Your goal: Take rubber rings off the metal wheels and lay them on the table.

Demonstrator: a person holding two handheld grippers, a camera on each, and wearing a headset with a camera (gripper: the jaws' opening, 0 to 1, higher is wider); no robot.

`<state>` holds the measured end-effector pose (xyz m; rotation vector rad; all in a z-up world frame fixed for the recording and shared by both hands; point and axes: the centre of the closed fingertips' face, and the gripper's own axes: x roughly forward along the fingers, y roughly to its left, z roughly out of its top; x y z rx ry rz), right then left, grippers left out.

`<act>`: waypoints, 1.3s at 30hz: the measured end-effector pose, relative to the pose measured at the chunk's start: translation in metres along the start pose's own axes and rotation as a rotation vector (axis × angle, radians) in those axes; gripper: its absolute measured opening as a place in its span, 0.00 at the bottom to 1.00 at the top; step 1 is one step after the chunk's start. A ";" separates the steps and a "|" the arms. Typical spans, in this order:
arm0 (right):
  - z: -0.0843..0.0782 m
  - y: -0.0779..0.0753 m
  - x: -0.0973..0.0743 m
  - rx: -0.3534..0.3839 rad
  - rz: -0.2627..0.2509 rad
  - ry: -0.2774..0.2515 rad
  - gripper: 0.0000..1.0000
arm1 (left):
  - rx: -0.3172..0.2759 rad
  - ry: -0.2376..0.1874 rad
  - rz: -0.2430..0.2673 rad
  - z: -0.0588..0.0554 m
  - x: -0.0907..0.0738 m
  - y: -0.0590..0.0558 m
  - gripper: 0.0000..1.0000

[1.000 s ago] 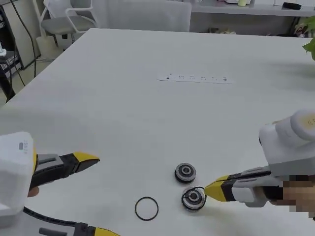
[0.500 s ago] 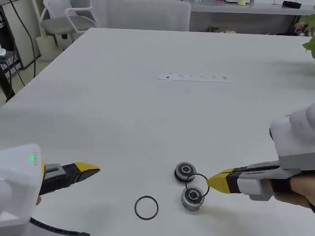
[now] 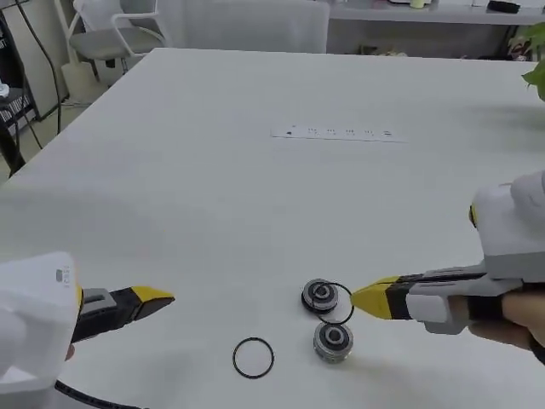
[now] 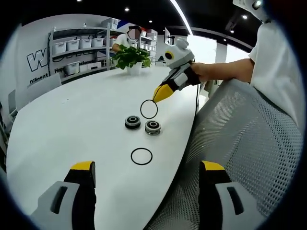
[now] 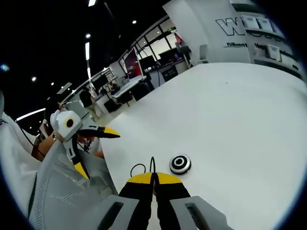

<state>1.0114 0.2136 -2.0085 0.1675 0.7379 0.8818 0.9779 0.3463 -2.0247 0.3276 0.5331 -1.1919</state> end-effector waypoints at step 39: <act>-0.034 0.042 0.047 -0.286 0.095 0.161 0.00 | -0.018 0.007 -0.004 -0.002 0.001 -0.001 0.84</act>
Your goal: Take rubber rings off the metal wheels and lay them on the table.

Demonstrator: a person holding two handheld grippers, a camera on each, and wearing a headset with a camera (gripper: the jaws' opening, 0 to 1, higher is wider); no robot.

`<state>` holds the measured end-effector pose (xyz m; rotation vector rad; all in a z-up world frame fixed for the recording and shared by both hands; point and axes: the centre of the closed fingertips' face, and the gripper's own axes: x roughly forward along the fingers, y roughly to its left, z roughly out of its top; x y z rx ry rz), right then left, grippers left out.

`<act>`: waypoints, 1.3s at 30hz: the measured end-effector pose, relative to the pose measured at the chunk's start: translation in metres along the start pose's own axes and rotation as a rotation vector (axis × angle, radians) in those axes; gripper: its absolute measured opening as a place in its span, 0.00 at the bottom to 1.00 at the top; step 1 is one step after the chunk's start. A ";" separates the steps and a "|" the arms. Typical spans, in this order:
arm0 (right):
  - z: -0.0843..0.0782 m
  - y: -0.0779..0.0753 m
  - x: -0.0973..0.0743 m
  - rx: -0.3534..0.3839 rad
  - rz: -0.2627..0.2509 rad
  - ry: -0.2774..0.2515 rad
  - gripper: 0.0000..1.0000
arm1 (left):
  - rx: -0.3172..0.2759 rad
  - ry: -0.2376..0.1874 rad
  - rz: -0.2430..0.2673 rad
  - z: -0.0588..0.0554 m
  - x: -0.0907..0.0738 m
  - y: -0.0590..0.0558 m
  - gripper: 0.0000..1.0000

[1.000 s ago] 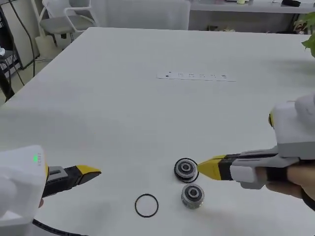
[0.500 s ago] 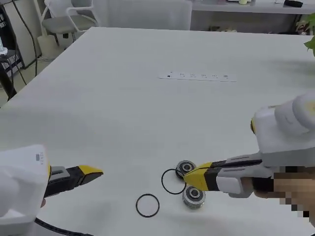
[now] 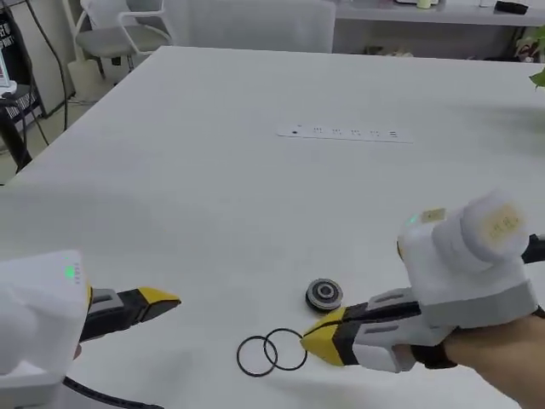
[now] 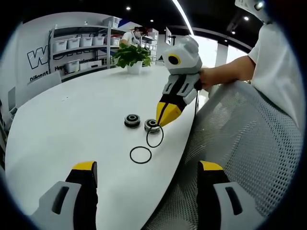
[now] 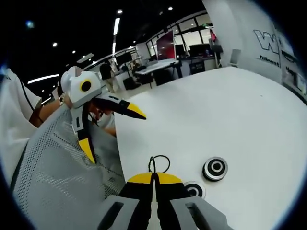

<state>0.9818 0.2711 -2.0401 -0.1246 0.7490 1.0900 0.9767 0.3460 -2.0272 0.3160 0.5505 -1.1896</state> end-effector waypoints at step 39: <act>-0.012 -0.015 0.019 -0.195 -0.085 0.049 0.15 | -0.001 0.028 -0.015 -0.006 0.002 -0.002 0.83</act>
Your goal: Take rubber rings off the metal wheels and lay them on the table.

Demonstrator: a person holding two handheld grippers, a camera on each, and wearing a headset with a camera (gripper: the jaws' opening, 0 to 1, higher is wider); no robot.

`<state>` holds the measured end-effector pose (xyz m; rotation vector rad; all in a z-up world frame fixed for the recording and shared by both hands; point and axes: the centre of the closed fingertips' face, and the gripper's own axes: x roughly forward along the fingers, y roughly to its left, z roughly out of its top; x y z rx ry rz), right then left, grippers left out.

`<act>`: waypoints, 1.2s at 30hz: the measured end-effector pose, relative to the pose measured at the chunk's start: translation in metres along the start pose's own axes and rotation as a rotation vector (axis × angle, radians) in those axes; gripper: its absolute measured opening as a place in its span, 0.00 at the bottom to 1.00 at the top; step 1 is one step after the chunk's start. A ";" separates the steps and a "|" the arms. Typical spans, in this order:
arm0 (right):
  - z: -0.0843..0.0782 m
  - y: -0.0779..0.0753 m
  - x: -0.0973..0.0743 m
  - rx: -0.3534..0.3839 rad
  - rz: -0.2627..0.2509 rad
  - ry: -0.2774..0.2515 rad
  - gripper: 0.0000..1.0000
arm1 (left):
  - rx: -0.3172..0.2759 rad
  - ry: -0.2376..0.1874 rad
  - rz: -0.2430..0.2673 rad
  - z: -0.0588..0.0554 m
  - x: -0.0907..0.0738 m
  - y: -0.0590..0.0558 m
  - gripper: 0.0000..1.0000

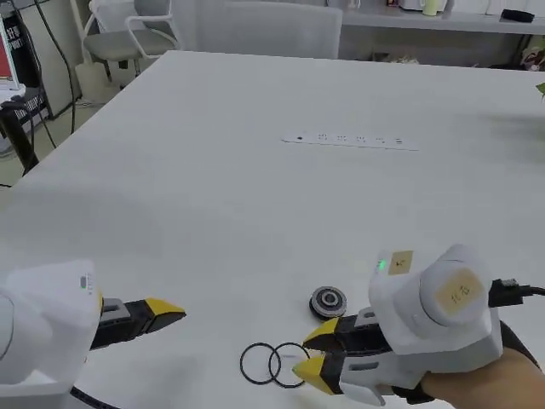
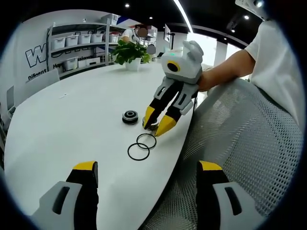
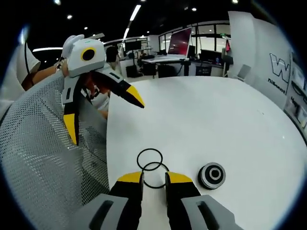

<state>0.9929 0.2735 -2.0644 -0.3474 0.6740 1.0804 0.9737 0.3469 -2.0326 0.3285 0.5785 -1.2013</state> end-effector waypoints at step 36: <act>0.069 -0.024 -0.059 0.036 -0.036 -0.219 0.30 | -0.005 -0.035 -0.009 0.007 -0.001 -0.002 0.83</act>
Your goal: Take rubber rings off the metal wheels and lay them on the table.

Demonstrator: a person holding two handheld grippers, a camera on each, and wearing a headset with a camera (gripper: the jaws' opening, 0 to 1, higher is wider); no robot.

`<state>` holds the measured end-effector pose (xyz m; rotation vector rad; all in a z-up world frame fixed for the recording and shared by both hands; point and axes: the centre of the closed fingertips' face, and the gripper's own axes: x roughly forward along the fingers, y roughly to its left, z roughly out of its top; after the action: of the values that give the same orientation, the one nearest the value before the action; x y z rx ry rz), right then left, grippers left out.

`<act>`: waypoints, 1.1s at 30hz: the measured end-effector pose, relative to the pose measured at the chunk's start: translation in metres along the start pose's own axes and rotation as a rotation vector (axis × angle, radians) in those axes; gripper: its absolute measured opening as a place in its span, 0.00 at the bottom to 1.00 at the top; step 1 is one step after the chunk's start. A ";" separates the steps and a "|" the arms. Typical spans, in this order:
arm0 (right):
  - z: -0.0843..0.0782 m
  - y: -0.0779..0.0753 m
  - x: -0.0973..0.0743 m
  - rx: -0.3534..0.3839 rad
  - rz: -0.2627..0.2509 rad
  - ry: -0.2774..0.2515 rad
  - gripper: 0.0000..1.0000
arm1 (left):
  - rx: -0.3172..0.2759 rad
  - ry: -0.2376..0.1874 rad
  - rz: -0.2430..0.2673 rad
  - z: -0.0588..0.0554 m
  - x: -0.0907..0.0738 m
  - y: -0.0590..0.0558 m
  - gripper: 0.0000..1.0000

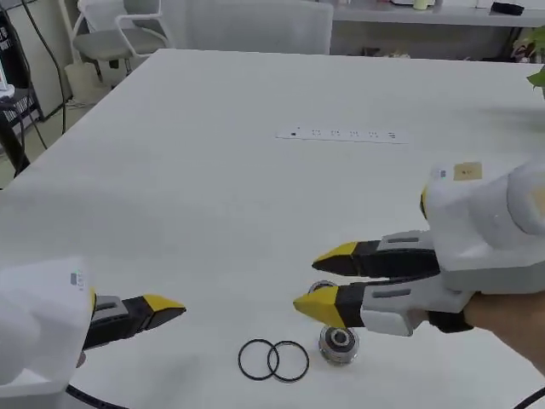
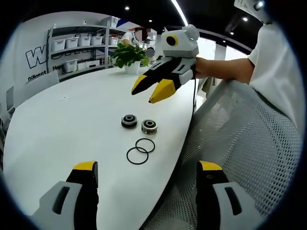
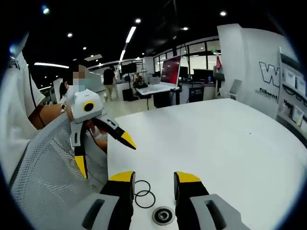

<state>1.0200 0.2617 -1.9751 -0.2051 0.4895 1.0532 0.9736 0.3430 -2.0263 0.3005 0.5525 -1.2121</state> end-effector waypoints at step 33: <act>-0.027 -0.090 -0.020 0.151 -0.232 -0.072 0.37 | 0.167 -0.087 0.000 0.074 -0.005 0.028 0.77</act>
<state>1.0826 0.1923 -1.9952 -0.0874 0.4662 0.7906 1.0164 0.3193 -1.9643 0.3874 0.3762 -1.2674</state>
